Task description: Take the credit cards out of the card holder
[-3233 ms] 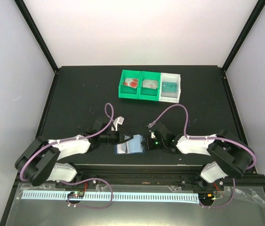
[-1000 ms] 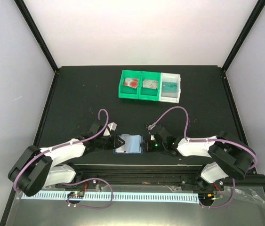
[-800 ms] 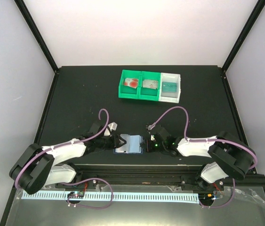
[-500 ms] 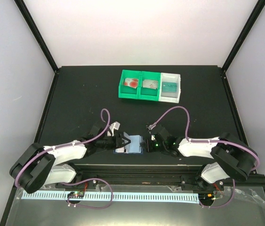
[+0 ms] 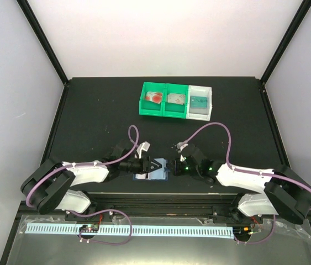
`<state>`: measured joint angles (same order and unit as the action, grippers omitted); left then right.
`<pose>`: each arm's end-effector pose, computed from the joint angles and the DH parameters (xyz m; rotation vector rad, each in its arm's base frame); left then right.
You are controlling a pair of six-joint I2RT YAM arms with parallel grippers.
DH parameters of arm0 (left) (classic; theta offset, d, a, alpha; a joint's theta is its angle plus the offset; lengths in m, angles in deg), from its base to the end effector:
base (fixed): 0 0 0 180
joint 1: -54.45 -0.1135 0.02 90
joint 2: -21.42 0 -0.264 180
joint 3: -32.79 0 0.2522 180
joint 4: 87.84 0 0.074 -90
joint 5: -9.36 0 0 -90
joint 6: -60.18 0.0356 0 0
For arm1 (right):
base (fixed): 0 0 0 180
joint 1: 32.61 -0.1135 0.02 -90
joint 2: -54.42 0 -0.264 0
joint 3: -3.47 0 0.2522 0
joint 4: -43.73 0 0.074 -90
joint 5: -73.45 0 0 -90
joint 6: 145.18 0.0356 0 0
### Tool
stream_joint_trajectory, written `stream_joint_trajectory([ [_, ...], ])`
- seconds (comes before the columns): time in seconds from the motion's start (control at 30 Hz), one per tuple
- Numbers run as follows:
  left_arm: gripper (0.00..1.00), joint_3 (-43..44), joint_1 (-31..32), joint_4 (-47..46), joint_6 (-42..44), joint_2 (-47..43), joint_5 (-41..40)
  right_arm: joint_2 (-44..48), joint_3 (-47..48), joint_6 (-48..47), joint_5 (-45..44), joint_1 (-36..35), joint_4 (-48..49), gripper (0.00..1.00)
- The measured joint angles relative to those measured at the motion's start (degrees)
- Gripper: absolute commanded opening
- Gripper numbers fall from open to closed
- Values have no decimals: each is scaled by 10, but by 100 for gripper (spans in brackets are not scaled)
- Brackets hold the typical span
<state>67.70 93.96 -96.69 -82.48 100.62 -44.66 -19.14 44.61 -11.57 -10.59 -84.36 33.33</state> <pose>0.1679 -0.1655 0.1371 0.1292 2.5235 -1.4871 0.1447 0.1895 0.1571 -0.2353 2.5024 0.8994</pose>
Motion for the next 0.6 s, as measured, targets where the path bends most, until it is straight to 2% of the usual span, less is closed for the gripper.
stream_joint_trajectory([
  [0.3, 35, 4, -76, 111, 52, -59, -30, -2, 4, 2, 21, -18, 19, 30],
  [0.6, 33, -14, -143, 199, 105, -113, -54, -70, 45, 17, 54, -34, 62, 27],
])
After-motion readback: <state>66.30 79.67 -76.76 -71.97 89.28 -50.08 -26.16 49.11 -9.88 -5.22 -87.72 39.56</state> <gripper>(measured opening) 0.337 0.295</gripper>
